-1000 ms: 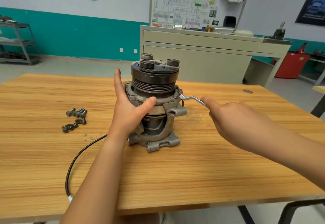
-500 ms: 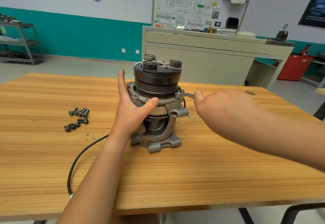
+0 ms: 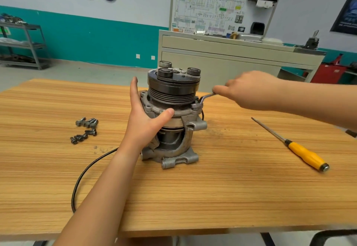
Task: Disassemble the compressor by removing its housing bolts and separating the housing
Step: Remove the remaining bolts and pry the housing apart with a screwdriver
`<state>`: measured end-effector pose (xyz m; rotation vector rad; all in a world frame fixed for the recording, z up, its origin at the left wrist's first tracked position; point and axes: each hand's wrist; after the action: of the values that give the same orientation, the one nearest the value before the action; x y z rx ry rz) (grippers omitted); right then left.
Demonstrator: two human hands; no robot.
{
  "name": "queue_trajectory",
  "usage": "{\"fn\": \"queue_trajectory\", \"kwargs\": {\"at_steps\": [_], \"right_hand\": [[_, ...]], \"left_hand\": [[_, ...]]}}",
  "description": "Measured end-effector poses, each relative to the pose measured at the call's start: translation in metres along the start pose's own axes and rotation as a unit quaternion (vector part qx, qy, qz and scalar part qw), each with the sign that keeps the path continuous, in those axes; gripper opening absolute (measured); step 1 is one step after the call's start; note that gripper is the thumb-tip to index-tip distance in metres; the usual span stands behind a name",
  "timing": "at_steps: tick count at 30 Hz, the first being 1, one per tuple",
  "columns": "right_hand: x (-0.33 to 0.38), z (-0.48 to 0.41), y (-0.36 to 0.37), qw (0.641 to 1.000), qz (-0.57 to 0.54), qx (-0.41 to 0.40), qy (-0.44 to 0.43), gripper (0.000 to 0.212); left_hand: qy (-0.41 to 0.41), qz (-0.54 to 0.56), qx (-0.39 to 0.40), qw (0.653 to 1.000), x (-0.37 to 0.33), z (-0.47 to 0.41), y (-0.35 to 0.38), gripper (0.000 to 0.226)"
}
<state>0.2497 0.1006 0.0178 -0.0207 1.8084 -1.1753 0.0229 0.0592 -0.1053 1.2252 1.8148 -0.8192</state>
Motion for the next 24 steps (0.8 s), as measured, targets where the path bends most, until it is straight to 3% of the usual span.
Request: {"fn": "queue_trajectory", "kwargs": {"at_steps": [3,6,10,12,13,16,19,24], "right_hand": [[0.015,-0.029,0.026,0.995,-0.062,-0.072,0.016,0.04],[0.042,-0.03,0.047,0.964,-0.176,-0.18,0.088,0.03],[0.052,0.004,0.035,0.854,-0.39,-0.262,0.222,0.025],[0.052,0.023,0.021,0.808,-0.471,-0.271,0.229,0.019],[0.053,0.033,0.014,0.808,-0.475,-0.265,0.226,0.015],[0.06,0.054,0.002,0.852,-0.439,-0.199,0.205,0.015],[0.069,0.061,0.003,0.873,-0.428,-0.114,0.202,0.022],[0.079,0.061,0.003,0.882,-0.414,-0.083,0.212,0.026]], "left_hand": [[0.004,0.006,-0.002,1.0,0.001,0.0,0.0,0.105],[0.003,0.005,-0.001,1.0,0.001,0.0,0.0,0.104],[-0.007,0.007,0.015,1.0,0.0,0.0,-0.001,0.106],[-0.026,0.002,0.035,0.999,-0.003,-0.001,-0.004,0.113],[-0.04,-0.006,0.049,0.998,-0.006,-0.003,-0.006,0.117],[-0.066,-0.035,0.088,0.993,-0.01,-0.005,-0.015,0.123],[-0.053,-0.084,0.085,0.991,-0.01,0.001,-0.02,0.12],[0.055,-0.123,0.015,0.991,-0.004,0.021,-0.019,0.063]]}}
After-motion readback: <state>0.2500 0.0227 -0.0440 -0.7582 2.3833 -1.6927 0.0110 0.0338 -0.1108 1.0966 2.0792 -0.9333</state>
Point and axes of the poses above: each hand's wrist, its own z-axis away from the middle knuckle, its own y-axis out of the palm, x = y × z
